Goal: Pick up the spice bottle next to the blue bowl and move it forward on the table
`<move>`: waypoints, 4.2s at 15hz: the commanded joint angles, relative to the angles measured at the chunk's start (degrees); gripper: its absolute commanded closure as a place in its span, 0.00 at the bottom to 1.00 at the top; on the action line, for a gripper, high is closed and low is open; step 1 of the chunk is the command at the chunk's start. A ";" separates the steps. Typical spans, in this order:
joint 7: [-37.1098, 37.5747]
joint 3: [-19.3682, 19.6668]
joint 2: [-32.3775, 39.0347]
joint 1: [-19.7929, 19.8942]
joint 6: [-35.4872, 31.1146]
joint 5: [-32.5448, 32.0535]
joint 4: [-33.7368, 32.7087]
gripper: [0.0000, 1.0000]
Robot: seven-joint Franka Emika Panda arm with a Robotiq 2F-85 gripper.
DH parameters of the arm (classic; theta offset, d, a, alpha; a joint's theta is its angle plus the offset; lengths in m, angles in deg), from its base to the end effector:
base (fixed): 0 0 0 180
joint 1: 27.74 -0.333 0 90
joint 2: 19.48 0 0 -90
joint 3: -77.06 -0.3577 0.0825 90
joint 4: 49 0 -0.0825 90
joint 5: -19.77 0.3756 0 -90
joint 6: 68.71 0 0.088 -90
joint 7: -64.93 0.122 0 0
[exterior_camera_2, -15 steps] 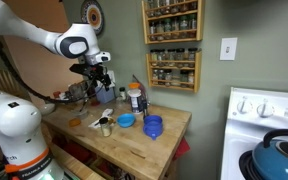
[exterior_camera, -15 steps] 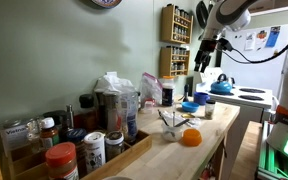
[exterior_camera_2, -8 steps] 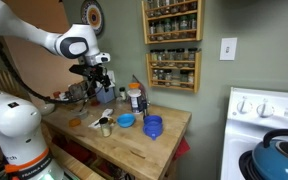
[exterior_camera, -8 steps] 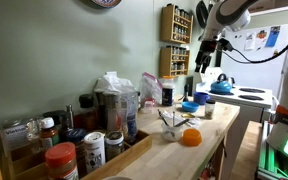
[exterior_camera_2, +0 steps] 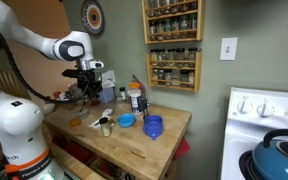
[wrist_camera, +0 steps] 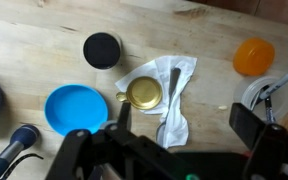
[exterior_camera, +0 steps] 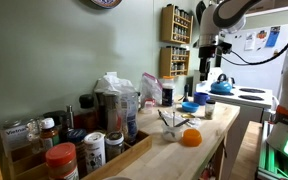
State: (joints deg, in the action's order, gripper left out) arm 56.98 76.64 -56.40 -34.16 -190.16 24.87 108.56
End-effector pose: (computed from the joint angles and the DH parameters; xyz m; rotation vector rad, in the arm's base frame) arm 0.3033 0.0416 0.4275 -3.0528 -0.3229 -0.0230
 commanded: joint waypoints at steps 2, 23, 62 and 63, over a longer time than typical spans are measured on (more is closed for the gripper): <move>-0.89 -0.29 0.00 -0.88 2.25 -0.01 -0.10 0.00; 10.01 -0.03 11.52 11.02 -11.57 -9.85 -0.71 0.00; -6.44 -0.86 10.42 0.47 -1.32 -5.96 -5.01 0.45; -6.46 -1.04 9.37 -0.11 -0.92 -5.86 -5.00 0.45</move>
State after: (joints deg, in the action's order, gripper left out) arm 50.36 75.30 -47.09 -33.99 -191.16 19.18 103.63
